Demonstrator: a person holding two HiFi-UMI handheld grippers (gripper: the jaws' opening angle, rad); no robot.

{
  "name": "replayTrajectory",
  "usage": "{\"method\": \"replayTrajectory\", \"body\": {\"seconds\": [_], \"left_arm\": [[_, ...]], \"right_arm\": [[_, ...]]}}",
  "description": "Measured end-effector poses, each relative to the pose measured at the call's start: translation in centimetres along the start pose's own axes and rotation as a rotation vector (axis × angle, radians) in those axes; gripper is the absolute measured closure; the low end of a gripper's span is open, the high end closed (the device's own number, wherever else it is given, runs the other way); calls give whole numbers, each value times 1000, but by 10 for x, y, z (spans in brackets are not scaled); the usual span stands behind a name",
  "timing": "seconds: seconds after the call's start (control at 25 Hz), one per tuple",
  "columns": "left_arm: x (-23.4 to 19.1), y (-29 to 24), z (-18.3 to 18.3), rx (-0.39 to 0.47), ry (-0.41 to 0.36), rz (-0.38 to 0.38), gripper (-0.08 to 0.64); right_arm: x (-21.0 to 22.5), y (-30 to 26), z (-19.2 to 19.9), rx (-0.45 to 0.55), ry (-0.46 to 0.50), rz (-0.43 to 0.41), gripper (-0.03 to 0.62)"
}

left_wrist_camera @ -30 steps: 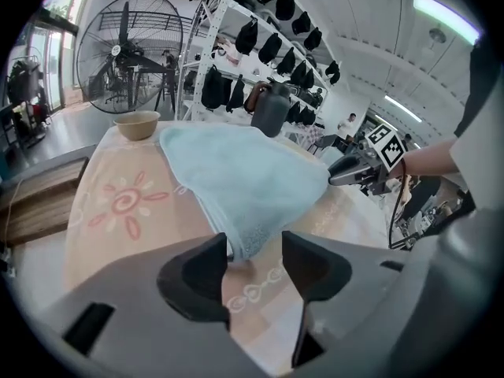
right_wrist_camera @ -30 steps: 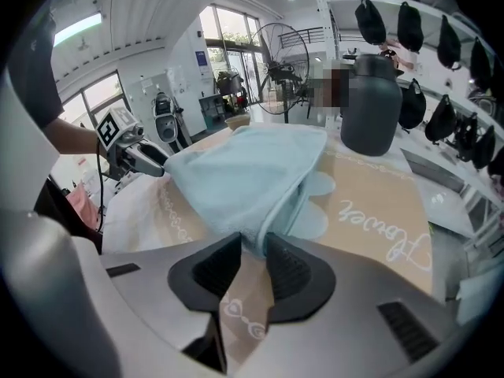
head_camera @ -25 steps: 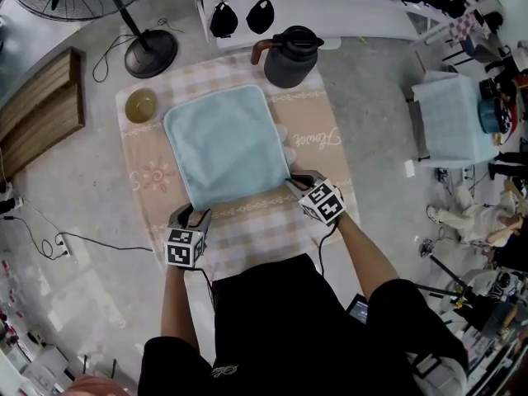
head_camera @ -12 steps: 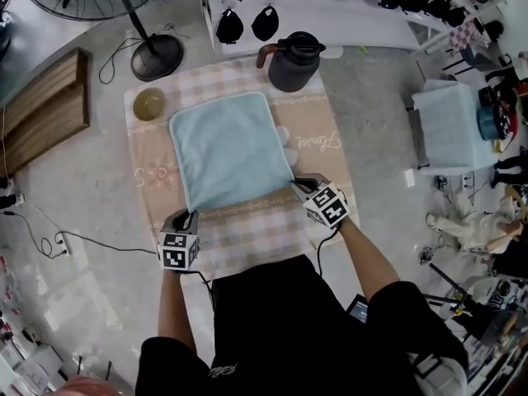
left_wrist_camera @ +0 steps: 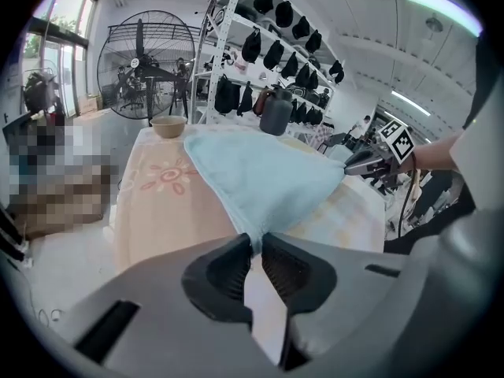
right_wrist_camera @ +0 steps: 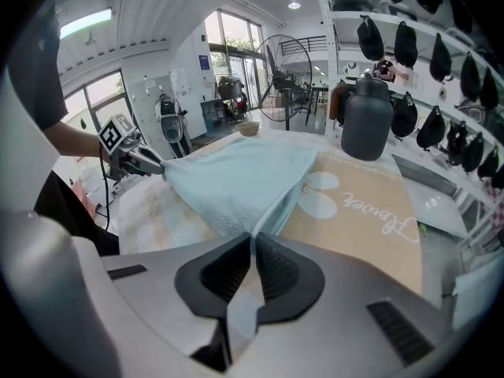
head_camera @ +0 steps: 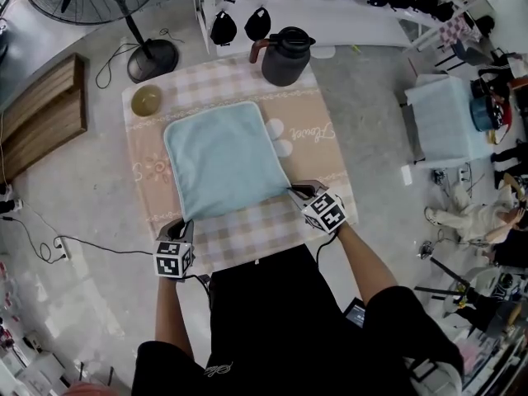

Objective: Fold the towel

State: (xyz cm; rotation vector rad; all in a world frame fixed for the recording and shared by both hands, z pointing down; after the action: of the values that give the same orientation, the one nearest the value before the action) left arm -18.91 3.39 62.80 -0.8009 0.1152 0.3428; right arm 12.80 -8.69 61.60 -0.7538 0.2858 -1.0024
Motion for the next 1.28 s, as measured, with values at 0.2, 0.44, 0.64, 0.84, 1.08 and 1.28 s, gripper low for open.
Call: {"method": "replayTrajectory", "body": {"seconds": [0.2, 0.44, 0.64, 0.84, 1.08, 1.28], "left_arm": [[14, 15, 19, -11, 29, -32, 511], [36, 30, 32, 11, 84, -121, 511], [60, 44, 46, 19, 102, -165, 511], [84, 62, 56, 26, 105, -184, 511], [85, 72, 44, 36, 105, -199, 511], [71, 70, 17, 65, 112, -177, 511]], "right_arm": [[-21, 17, 17, 9, -2, -40, 568], [-30, 32, 31, 26, 17, -88, 568], [-38, 48, 50, 43, 27, -130, 568], [-47, 65, 65, 54, 17, -154, 568], [-48, 75, 52, 80, 32, -166, 568], [-37, 73, 28, 97, 31, -142, 568]]}}
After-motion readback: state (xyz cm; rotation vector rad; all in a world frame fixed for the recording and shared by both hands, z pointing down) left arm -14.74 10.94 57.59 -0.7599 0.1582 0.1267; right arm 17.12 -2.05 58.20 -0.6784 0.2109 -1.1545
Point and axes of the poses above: the fingertips, and each gripper's own axes: y backward along the fingers, x to its right, z out of its underside, the point moved 4 cm from there along y, backward along the fingers, and after that the axes turned 8 degrees about x, right-handed, at the moved point
